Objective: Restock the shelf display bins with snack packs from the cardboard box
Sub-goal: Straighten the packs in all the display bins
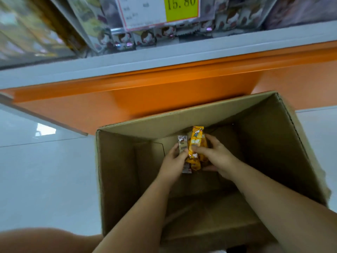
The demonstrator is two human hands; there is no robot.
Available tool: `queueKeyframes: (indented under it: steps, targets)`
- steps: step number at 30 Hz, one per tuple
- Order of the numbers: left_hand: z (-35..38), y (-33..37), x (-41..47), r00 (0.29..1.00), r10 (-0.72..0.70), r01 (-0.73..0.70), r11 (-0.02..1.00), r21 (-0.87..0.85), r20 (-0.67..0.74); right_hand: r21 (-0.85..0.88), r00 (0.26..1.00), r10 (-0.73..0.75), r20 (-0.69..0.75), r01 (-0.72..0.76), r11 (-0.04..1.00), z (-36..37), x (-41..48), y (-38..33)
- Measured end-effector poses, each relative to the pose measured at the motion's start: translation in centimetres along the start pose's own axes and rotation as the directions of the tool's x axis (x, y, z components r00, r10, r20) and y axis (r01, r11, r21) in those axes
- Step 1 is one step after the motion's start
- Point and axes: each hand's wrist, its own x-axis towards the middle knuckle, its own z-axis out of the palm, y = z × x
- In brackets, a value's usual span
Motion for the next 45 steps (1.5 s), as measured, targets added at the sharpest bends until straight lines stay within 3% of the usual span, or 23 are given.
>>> queueKeyframes:
  steps: [4,9,14,24,29,34,37,40,45]
  targets:
    - [0.1,2.3,-4.0,0.988,0.155,-0.154,0.987,-0.042,0.016,0.157,0.997,-0.072,-0.019,0.074,0.985,0.2,-3.9,-1.4]
    - [-0.3,4.7,-9.6,0.935,0.354,-0.353,0.930,-0.099,-0.005,0.193,0.967,-0.252,-0.027,0.252,0.948,0.9,-10.0,-3.8]
    - [-1.7,7.2,-15.2,0.841,0.540,-0.541,0.839,-0.060,-0.036,0.181,0.906,-0.423,-0.013,0.419,0.890,2.1,-16.0,-6.9]
    - [-7.2,17.7,-23.0,0.612,0.780,-0.780,0.623,0.068,-0.129,0.237,0.732,-0.680,0.047,0.653,0.719,5.2,-24.2,-17.9]
    - [-9.4,23.3,-23.3,0.579,0.808,-0.800,0.589,0.116,-0.105,0.120,0.609,-0.792,0.026,0.785,0.608,5.5,-24.9,-22.2]
    - [-12.4,28.1,-22.1,0.432,0.885,-0.818,0.466,0.338,-0.173,0.086,0.548,-0.837,-0.001,0.834,0.545,5.9,-23.5,-24.8]
    - [-13.6,29.0,-21.3,0.396,0.907,-0.809,0.418,0.413,-0.142,-0.010,0.525,-0.851,-0.007,0.851,0.525,5.7,-22.7,-26.0]
    - [-14.2,29.4,-20.2,0.407,0.908,-0.769,0.402,0.497,-0.105,-0.116,0.491,-0.871,0.003,0.866,0.487,5.6,-22.2,-27.2]
    - [-14.6,29.4,-18.6,0.477,0.871,-0.688,0.451,0.569,-0.113,-0.125,0.463,-0.886,-0.023,0.878,0.462,6.0,-21.4,-28.3]
